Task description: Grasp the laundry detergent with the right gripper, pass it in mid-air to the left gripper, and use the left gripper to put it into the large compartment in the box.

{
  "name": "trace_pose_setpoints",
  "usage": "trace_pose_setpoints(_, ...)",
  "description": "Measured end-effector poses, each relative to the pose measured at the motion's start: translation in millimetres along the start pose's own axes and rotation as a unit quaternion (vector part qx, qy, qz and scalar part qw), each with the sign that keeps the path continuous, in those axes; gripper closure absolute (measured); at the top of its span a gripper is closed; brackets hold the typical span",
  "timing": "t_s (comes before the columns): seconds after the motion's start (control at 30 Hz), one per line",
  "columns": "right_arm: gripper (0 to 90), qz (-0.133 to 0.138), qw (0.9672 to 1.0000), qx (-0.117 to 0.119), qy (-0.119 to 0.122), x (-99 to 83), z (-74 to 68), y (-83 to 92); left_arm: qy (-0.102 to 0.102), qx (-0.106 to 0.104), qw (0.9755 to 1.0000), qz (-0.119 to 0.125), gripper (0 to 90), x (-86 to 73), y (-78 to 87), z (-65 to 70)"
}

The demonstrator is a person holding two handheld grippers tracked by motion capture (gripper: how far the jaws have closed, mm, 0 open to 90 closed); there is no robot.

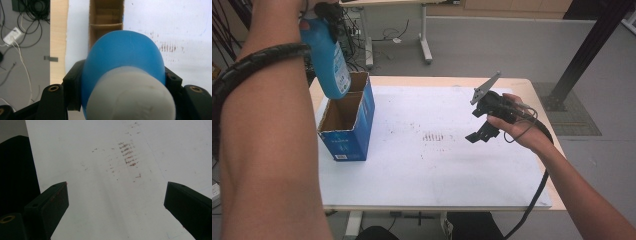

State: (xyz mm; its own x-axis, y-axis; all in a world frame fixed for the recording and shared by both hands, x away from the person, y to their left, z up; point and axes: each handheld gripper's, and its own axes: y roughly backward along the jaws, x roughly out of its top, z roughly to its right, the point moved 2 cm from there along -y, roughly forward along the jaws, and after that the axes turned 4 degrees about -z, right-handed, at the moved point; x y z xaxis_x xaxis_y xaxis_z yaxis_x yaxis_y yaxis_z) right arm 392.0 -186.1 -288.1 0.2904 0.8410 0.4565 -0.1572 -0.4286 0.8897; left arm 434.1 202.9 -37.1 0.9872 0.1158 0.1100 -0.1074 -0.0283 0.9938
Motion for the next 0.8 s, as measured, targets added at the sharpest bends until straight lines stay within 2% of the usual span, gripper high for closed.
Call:
trace_pose_setpoints(0.13, 5.7, -0.004, 1.0, -0.002, -0.001, -3.2, 1.6, 0.6, 0.027, -0.002, 0.9996, 0.009, 36.8, 2.5, 2.9, -9.7)
trace_pose_setpoints(0.27, 5.7, -0.006, 1.0, -0.002, -0.002, -6.7, 4.2, 1.2, 0.037, 0.002, 0.9993, 0.008, 36.8, 5.2, 2.8, -15.1)
trace_pose_setpoints(0.53, 5.9, -0.011, 0.9999, -0.005, -0.005, -10.9, 7.6, 0.2, 0.049, -0.004, 0.9987, 0.014, 36.8, 9.0, 4.4, -16.8)
trace_pose_setpoints(0.8, 6.1, -0.015, 0.9998, -0.01, -0.005, -13.3, 9.6, 2.9, 0.054, 0.001, 0.9984, 0.02, 36.8, 9.3, 4.6, -18.1)
